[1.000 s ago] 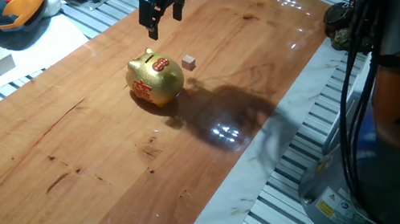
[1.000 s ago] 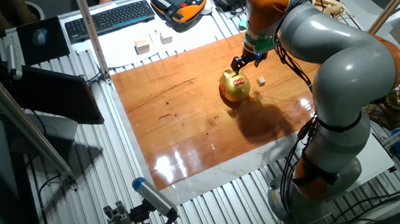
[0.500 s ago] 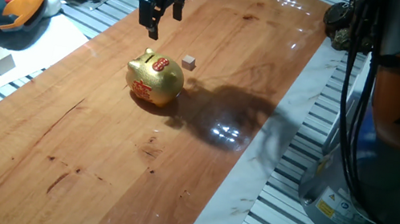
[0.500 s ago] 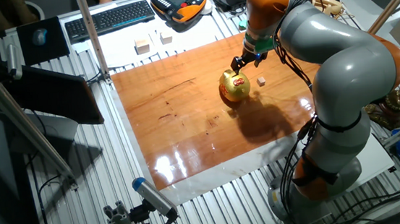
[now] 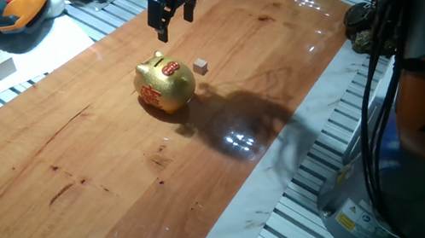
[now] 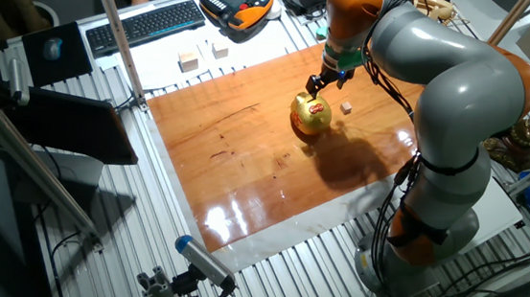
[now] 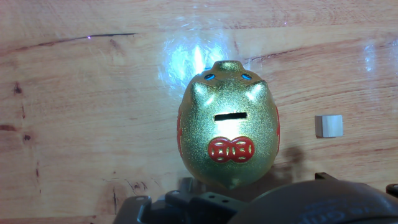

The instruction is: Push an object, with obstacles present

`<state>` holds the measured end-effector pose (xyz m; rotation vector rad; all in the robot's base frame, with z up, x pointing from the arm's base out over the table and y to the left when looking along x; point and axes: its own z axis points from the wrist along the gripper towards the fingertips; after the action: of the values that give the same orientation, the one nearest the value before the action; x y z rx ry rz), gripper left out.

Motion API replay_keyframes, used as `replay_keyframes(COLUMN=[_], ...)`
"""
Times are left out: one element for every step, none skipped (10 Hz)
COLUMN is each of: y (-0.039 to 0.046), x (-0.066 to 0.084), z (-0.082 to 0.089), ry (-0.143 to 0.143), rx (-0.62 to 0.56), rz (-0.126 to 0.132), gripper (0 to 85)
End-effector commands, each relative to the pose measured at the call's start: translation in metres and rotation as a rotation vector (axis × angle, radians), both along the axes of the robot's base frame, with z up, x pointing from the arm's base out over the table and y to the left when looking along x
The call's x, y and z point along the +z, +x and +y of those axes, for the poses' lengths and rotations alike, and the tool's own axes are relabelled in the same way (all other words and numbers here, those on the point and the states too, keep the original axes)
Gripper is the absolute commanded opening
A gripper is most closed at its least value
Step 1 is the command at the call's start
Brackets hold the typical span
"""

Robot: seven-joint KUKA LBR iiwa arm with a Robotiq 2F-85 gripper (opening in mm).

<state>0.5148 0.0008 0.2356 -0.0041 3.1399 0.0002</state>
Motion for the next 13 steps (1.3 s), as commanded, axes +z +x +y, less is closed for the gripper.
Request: replay_keyframes(y=[0.0,-0.0002,-0.0005,-0.0006,-0.0006,-0.0003,0.0,0.0005,0.0011,0.0014,0.002,0.0029,0.0031], x=[0.0,0.0,0.001,0.001,0.001,0.0,0.0,-0.001,-0.002,-0.003,-0.005,-0.007,-0.009], z=[0.0,0.0,0.0,0.0,0.0,-0.001,-0.002,-0.003,-0.004,-0.007,-0.011,-0.015,-0.019], ry=[-0.001,-0.001,-0.001,-0.001,-0.001,-0.001,0.0,0.0,-0.002,-0.003,0.0,0.001,0.001], rx=[0.038,0.038,0.036,0.036,0.036,0.036,0.036,0.035,0.035,0.033,0.039,0.045,0.049], rz=[0.02,0.02,0.02,0.02,0.02,0.018,0.017,0.012,0.006,0.0,-0.003,-0.006,-0.006], gripper=[0.0,0.0,0.0,0.0,0.0,0.0,0.0,0.0,0.0,0.0,0.0,0.0,0.0])
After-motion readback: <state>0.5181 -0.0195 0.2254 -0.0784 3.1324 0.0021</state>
